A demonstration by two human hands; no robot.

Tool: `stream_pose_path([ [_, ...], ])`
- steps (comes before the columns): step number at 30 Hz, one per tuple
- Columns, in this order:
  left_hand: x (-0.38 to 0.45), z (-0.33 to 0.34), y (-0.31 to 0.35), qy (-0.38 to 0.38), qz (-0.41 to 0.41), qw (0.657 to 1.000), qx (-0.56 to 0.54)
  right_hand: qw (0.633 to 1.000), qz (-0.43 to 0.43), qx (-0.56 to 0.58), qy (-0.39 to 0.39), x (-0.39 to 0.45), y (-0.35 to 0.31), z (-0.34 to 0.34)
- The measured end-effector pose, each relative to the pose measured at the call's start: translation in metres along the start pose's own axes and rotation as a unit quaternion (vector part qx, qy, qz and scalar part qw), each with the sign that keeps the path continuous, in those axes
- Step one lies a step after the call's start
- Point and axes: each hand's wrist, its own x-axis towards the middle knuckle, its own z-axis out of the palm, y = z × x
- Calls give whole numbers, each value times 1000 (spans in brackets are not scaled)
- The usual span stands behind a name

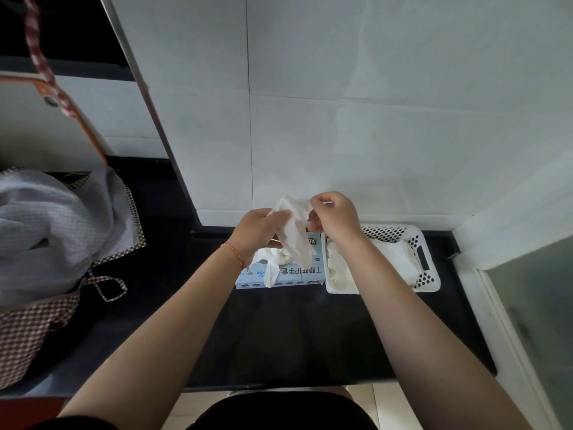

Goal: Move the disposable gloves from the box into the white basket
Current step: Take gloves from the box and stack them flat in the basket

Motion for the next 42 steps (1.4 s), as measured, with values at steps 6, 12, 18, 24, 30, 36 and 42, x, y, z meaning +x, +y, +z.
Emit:
stream_pose_path([
  [6, 3, 6, 3, 16, -115, 988, -102, 979, -119, -126, -111, -16, 1, -13],
  [12, 2, 18, 15, 5, -119, 991, -54, 945, -162, -251, -135, -16, 8, -14],
  [18, 11, 7, 6, 130, -4, 983, 126, 961, -117, -204, -143, -12, -1, -39],
  [24, -3, 23, 20, -165, 96, 979, 67, 966, -51, -161, -198, -12, -12, -50],
  [30, 7, 25, 3, 13, 52, 995, 81, 968, -6, -171, -181, -1, -9, -70],
  [36, 14, 29, -8, 39, 48, 970, 236, 973, -69, -182, -120, 0, -19, -81],
  [42, 5, 50, 24, -37, 178, 967, 180, 966, -133, -179, -130, -9, -35, -84],
])
